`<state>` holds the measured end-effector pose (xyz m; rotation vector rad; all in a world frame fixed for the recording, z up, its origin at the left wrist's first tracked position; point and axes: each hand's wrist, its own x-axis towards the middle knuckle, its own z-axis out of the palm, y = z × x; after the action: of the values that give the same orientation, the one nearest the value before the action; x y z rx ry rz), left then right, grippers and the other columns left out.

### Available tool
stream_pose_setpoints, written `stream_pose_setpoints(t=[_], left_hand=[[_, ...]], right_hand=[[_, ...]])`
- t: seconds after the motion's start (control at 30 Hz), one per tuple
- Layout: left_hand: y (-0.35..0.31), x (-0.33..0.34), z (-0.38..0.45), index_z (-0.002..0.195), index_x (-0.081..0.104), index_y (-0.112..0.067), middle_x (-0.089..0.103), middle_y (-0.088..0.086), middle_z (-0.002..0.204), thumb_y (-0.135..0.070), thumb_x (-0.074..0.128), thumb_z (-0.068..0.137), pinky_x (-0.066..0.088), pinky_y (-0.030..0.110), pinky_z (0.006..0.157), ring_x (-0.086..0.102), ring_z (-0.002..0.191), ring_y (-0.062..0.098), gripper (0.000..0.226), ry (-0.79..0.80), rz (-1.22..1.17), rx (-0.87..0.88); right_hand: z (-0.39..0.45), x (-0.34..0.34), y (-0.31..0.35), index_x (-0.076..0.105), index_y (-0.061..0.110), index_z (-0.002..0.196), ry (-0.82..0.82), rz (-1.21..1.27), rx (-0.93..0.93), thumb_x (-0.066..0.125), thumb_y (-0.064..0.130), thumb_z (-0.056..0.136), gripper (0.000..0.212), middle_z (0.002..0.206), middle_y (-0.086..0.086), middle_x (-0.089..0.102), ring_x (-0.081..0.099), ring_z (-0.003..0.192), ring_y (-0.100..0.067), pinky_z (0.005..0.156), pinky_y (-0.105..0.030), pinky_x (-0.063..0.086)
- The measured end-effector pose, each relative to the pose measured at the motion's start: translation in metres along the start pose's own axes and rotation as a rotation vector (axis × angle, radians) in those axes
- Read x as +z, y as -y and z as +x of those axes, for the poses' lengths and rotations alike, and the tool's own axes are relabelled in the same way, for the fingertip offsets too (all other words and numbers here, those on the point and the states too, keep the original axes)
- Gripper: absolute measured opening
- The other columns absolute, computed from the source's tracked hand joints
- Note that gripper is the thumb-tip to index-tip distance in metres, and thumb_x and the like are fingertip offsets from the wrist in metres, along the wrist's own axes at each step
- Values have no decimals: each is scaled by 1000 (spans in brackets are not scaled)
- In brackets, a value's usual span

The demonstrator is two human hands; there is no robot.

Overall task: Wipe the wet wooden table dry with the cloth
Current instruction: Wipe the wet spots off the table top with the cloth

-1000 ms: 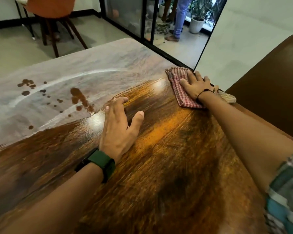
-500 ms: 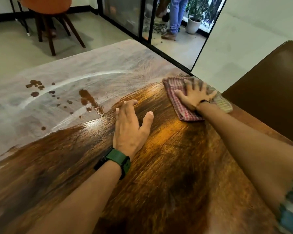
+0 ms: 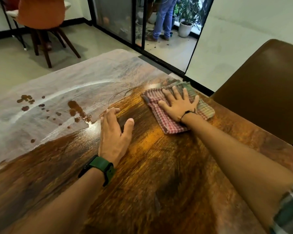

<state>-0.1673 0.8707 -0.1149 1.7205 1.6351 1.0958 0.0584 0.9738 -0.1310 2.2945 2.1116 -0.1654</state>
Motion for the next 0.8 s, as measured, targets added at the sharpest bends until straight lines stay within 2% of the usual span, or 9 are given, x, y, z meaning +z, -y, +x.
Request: stream_pose_setpoints(t=[0.07, 0.17, 0.27, 0.4, 0.47, 0.53, 0.63, 0.73, 0.8], left_hand=[[1, 0, 1, 130, 31, -22, 37, 6, 134, -52, 34, 83, 39, 51, 100, 39, 120, 23, 56, -8, 3, -1], [2, 2, 0, 130, 29, -25, 36, 5, 136, -55, 33, 82, 40, 51, 100, 40, 120, 22, 56, -11, -9, 3], [0, 2, 1, 128, 32, -22, 39, 6, 133, -60, 30, 80, 38, 47, 99, 40, 118, 23, 61, -2, -2, 26], [-9, -7, -5, 121, 42, -12, 47, 13, 122, -56, 28, 76, 36, 44, 95, 42, 112, 28, 64, -30, 77, 39], [-9, -18, -21, 121, 43, -11, 48, 14, 121, -54, 29, 78, 36, 44, 94, 43, 112, 30, 62, -25, 117, 34], [0, -33, -44, 126, 41, -11, 45, 14, 129, -56, 29, 80, 37, 48, 99, 41, 119, 30, 65, -17, 120, 21], [14, -62, -78, 133, 37, -12, 36, 10, 141, -62, 27, 79, 32, 43, 105, 34, 128, 26, 75, -38, 58, -81], [19, -91, -101, 129, 41, -13, 36, 7, 138, -60, 29, 77, 28, 33, 101, 34, 126, 18, 71, -100, -18, -131], [22, -108, -113, 126, 42, -14, 37, 6, 137, -58, 29, 77, 28, 33, 103, 33, 128, 17, 67, -130, -68, -160]], right_hand=[[8, -5, -6, 0, 50, 144, 28, 10, 92, 6, 81, 79, 73, 158, 9, -12, -13, 144, -29, 104, -69, -12], [-3, -7, 16, -5, 46, 145, 34, 12, 73, 6, 78, 82, 72, 157, 5, -16, -16, 143, -33, 101, -71, -13], [-50, 3, 64, -11, 41, 145, 4, -31, -83, 6, 75, 84, 72, 156, 2, -21, -20, 140, -38, 97, -73, -18], [-137, 23, 125, -18, 31, 146, 25, -65, -294, 20, 65, 87, 78, 154, -1, -28, -30, 136, -41, 92, -74, -23], [-155, 23, 123, -15, 33, 146, 24, -55, -360, 14, 64, 87, 72, 155, 2, -23, -28, 137, -38, 94, -72, -23], [-150, 20, 108, -8, 44, 145, 7, -4, -413, 8, 69, 85, 66, 157, 7, -16, -23, 141, -32, 96, -68, -24], [-117, 13, 92, -3, 53, 143, 37, 42, -303, 9, 73, 86, 62, 156, 13, -14, -19, 143, -28, 99, -65, -23], [-87, 11, 88, -5, 50, 144, 61, 12, -94, 7, 74, 85, 65, 156, 12, -16, -17, 143, -29, 101, -68, -17], [-86, 14, 95, -6, 48, 145, 59, -22, -46, 5, 73, 85, 66, 157, 10, -16, -16, 143, -30, 101, -69, -14]])
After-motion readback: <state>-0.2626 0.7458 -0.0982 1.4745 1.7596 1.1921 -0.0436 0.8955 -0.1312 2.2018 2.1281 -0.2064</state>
